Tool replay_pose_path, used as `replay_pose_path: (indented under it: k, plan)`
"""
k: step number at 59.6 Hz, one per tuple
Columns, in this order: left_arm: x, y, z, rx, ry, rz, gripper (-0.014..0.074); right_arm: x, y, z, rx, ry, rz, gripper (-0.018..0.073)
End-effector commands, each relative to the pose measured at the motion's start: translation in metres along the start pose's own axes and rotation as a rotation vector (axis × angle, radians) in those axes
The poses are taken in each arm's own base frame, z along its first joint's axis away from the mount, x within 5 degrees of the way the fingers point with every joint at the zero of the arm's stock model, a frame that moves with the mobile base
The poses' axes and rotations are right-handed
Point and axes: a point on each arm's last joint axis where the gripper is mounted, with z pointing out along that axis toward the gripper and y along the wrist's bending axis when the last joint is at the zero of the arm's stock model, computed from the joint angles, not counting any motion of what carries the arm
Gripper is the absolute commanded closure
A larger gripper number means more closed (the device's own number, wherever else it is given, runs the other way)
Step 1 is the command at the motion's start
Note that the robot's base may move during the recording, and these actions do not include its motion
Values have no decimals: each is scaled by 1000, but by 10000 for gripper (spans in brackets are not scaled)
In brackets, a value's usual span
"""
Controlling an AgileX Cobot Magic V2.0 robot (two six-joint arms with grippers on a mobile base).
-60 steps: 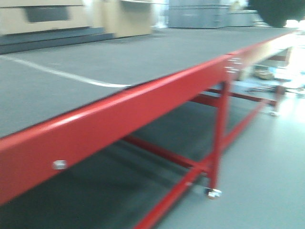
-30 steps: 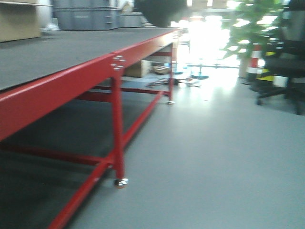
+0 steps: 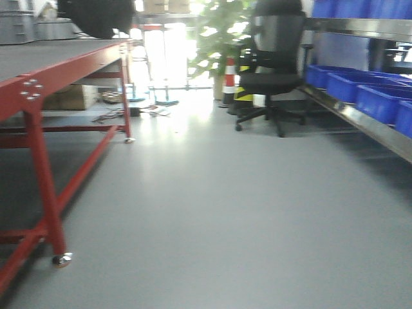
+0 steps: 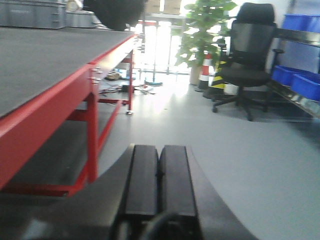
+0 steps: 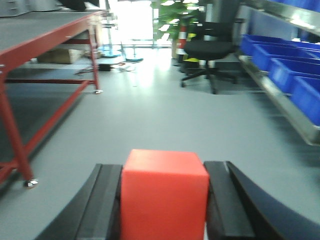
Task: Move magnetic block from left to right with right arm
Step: 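Drive the base away from the table carrying the cube, then drive past the black chair and blue bins toward the other table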
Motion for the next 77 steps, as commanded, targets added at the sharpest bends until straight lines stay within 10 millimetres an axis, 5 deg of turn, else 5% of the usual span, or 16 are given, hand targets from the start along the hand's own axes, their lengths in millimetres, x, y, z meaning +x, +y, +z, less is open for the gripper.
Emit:
replay_pose_path:
  k: [1,77]
  plan:
    - [-5,0,-1,3,-92,-4,713,-15,1,-5,-4,-115,-22,334]
    - [-5,0,-1,5,-93,-4,713,-15,1,-5,-4,-115,-22,334]
